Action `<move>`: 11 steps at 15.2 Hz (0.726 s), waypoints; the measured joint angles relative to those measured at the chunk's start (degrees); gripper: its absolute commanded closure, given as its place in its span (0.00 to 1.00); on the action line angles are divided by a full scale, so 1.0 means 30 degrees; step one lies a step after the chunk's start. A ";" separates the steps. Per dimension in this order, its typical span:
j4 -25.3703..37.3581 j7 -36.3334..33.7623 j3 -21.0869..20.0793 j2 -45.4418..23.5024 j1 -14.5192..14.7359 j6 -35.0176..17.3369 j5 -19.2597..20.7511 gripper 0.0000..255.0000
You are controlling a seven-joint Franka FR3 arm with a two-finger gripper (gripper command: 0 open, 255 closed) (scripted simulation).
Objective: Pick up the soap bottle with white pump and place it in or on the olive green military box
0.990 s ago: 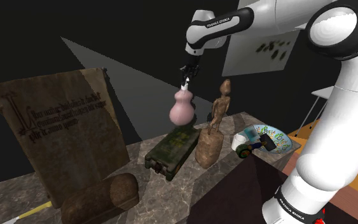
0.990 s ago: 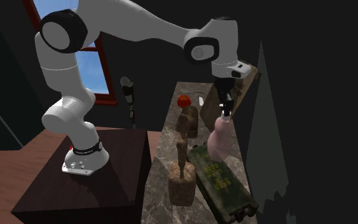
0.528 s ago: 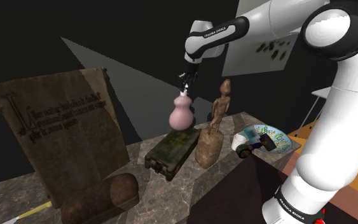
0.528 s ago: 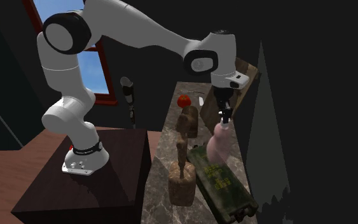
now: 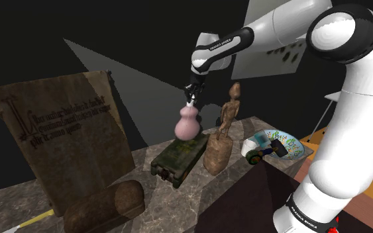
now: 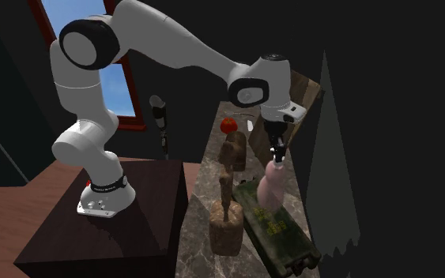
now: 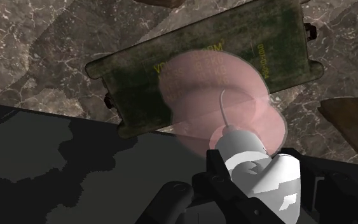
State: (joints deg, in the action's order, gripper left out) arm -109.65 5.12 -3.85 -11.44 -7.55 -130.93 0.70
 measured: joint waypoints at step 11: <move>-0.1329 -0.0031 0.0050 -0.1188 0.0002 -0.2514 0.0111 1.00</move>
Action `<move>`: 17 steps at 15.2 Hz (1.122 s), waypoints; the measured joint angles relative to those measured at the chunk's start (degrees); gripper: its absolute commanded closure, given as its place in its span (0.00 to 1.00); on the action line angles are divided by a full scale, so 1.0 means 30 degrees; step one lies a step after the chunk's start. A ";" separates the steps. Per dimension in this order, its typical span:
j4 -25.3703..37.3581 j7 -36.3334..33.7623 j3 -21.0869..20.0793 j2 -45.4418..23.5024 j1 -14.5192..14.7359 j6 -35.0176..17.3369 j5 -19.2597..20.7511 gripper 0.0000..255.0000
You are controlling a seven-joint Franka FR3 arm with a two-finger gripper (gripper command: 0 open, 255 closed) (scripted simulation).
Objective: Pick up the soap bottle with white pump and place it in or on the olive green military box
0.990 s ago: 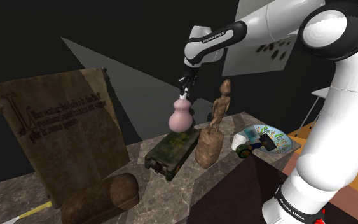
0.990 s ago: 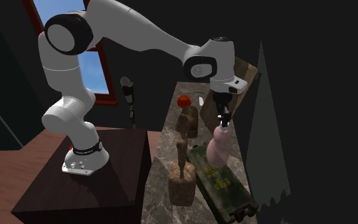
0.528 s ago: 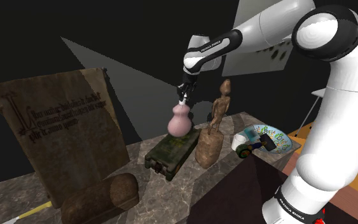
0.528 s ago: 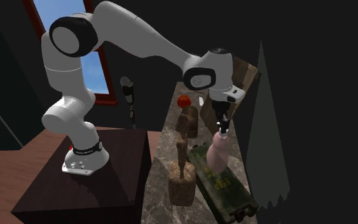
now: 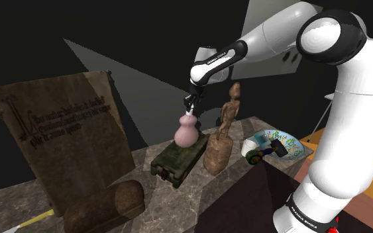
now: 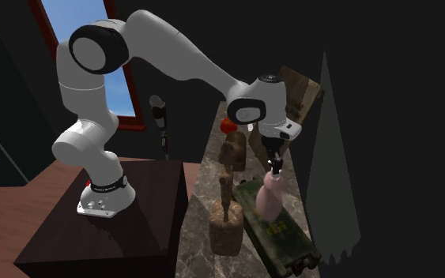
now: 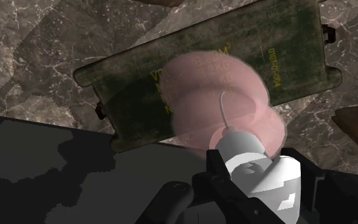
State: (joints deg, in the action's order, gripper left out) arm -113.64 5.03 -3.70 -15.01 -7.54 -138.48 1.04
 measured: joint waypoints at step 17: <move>-0.0249 -0.0033 0.0011 -0.0312 0.0014 -0.0603 0.0039 0.00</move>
